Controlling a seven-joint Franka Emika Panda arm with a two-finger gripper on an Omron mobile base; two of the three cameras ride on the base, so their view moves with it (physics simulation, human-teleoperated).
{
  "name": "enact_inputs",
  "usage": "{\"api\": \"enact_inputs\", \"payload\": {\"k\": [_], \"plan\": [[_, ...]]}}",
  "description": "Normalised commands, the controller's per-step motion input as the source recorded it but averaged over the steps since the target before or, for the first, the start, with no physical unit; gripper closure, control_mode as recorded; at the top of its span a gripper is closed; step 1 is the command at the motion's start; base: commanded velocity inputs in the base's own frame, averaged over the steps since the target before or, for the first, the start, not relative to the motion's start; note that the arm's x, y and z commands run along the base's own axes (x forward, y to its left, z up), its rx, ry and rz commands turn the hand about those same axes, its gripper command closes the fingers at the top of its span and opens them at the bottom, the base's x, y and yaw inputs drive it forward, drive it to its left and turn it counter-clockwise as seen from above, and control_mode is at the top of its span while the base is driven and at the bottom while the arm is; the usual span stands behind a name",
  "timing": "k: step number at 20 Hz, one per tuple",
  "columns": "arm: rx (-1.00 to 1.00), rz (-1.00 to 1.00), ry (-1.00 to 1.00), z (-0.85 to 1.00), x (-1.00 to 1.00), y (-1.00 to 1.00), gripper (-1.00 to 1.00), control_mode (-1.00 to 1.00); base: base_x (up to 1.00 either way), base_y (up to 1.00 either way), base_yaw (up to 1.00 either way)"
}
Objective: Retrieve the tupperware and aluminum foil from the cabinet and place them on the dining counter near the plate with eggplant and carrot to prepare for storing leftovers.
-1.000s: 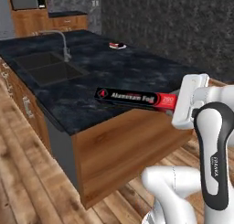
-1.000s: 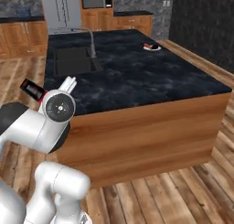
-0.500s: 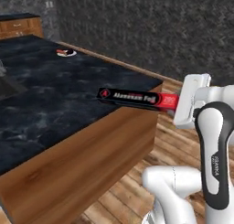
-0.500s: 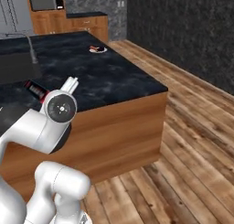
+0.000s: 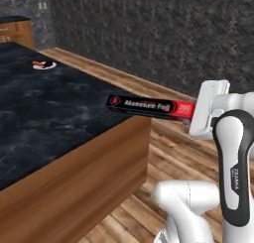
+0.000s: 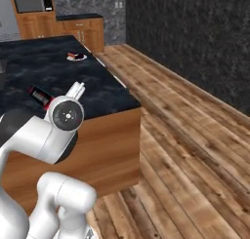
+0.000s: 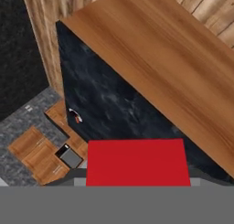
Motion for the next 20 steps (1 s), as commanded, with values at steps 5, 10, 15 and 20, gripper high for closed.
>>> {"api": "enact_inputs", "payload": {"k": [5, 10, 15, 20], "plan": [[0.00, 0.00, 0.00, 0.00, 0.00, 0.00, 1.00, 1.00, 0.98, -1.00, 0.16], [0.00, 0.00, 0.00, 0.00, 0.00, 0.00, 1.00, 1.00, 0.90, -1.00, 0.26], [0.00, 0.00, 0.00, 0.00, 0.00, 0.00, 1.00, 1.00, 0.89, -1.00, 0.29], [0.00, 0.00, 0.00, 0.00, 0.00, 0.00, 1.00, 1.00, 0.89, -1.00, 0.35]]}}
